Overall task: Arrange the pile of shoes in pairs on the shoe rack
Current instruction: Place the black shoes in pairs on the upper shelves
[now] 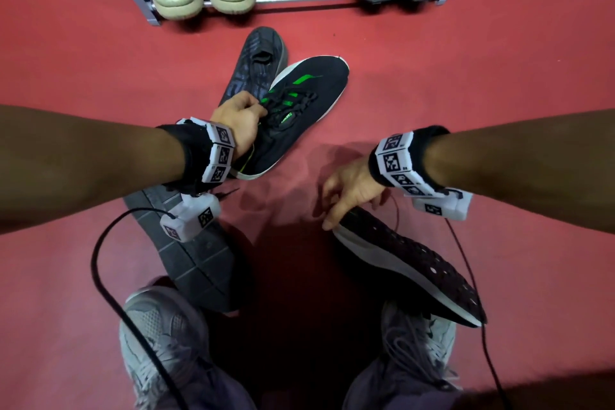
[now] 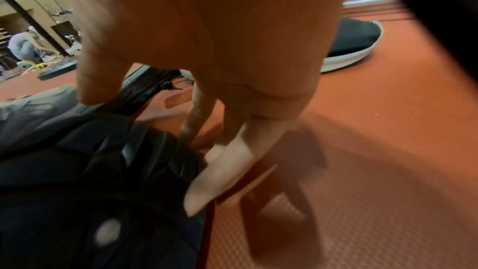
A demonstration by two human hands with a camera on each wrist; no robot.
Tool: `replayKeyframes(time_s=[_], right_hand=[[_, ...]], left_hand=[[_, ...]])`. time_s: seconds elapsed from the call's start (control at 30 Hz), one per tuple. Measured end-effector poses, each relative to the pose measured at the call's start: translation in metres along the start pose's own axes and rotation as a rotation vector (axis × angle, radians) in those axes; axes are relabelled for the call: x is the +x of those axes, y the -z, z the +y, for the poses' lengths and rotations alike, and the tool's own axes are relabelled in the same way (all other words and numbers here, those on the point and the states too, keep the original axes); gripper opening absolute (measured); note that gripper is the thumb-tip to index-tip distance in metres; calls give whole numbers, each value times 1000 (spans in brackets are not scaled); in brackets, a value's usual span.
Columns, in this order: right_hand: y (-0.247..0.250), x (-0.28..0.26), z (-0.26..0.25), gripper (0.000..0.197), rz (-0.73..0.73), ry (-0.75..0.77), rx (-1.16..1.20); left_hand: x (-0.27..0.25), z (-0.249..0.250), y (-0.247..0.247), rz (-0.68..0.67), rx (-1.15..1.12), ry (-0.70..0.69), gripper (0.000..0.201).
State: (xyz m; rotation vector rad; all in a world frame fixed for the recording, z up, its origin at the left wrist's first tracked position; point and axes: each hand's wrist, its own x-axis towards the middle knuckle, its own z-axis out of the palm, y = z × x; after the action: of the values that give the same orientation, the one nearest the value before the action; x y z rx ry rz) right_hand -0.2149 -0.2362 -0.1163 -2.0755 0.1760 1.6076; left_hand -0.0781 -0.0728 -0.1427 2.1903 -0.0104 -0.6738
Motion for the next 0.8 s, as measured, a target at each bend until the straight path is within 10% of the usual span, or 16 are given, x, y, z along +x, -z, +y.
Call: replayKeyframes(time_s=[0.5, 0.8], right_hand=[[60, -24, 21, 72, 84, 91, 375], [130, -45, 39, 62, 548, 234, 863]], left_hand=[[-7, -6, 5, 32, 125, -150, 20], [-10, -8, 14, 102, 74, -155, 16]])
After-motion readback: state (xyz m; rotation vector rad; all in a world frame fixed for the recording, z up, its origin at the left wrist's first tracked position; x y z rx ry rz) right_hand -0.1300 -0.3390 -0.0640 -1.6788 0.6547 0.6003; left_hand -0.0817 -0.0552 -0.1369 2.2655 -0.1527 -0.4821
